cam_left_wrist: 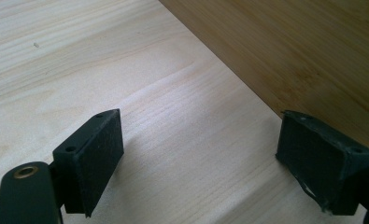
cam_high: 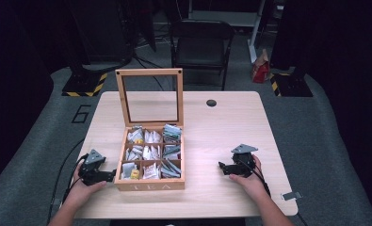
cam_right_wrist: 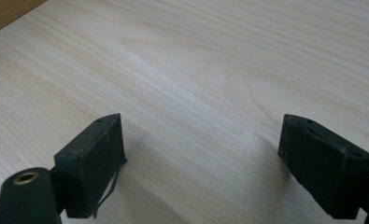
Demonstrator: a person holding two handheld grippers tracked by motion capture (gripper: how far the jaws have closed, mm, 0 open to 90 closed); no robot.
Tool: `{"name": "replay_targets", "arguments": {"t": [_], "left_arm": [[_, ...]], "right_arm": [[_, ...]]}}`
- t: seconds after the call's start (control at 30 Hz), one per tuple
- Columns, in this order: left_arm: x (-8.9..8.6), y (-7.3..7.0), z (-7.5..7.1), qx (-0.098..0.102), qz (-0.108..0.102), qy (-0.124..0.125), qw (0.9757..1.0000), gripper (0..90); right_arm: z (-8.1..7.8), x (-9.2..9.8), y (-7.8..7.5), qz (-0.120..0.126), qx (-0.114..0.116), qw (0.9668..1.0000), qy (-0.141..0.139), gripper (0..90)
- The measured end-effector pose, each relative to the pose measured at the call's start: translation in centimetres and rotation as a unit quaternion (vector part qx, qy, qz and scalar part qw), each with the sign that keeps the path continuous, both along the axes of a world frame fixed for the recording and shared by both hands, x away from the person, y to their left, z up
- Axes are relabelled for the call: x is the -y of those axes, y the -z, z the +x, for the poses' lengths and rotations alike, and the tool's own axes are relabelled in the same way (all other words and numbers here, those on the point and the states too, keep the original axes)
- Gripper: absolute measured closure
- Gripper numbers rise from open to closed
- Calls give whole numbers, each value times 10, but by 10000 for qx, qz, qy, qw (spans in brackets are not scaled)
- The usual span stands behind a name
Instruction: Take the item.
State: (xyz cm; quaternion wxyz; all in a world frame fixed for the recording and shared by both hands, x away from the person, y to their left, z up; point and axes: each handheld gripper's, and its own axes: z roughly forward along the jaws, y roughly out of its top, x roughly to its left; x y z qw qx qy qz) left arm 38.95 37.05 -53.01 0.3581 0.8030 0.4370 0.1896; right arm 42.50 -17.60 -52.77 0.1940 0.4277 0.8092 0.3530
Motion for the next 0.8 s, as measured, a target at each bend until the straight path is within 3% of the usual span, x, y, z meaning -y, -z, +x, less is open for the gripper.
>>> {"name": "replay_targets", "arguments": {"t": [0.6,0.8], "left_arm": [[0,0,0,1,-5,-3,10000,142],[0,0,0,0,-3,-2,10000,142]], "right_arm": [[0,0,0,-18,19,10000,31,137],[-1,-1,0,86,-25,9999,108,156]]}}
